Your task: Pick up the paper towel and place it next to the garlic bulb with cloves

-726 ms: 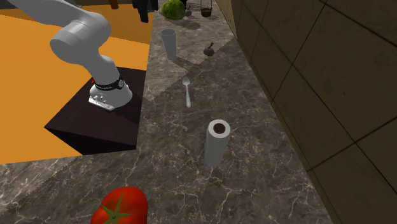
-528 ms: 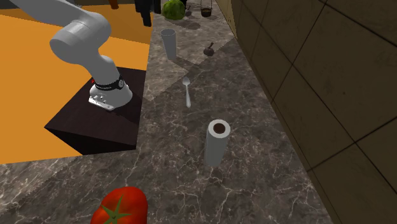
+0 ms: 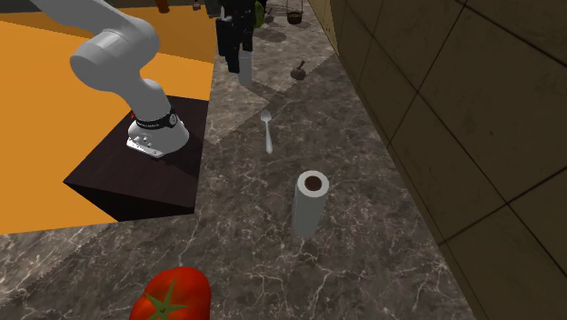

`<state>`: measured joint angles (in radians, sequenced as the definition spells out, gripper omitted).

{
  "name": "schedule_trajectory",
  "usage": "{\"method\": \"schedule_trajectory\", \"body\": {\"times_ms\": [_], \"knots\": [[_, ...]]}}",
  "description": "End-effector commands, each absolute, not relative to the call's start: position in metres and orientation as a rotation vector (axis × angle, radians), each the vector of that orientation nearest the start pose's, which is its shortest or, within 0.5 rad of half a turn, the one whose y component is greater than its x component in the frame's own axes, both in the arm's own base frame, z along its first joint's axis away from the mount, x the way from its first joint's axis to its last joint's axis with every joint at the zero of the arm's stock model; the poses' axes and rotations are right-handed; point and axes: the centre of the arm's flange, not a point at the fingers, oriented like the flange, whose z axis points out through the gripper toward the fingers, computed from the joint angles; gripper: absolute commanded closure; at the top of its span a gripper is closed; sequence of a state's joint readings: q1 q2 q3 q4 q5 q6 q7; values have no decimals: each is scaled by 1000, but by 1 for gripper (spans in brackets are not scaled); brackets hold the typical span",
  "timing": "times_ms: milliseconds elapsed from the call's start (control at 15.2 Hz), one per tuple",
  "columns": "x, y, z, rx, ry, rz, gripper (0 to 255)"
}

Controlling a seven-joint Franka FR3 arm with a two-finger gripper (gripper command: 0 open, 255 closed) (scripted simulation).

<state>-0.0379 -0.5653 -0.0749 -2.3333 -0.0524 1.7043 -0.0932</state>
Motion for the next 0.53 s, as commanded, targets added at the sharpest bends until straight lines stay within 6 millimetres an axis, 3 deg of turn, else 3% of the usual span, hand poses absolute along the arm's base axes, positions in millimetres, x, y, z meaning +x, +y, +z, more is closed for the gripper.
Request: {"method": "schedule_trajectory", "body": {"times_ms": [0, 462], "knots": [[387, -71, 527, -3151, 7, 86, 0], [444, -129, 497, -3167, 43, 30, 0]]}}
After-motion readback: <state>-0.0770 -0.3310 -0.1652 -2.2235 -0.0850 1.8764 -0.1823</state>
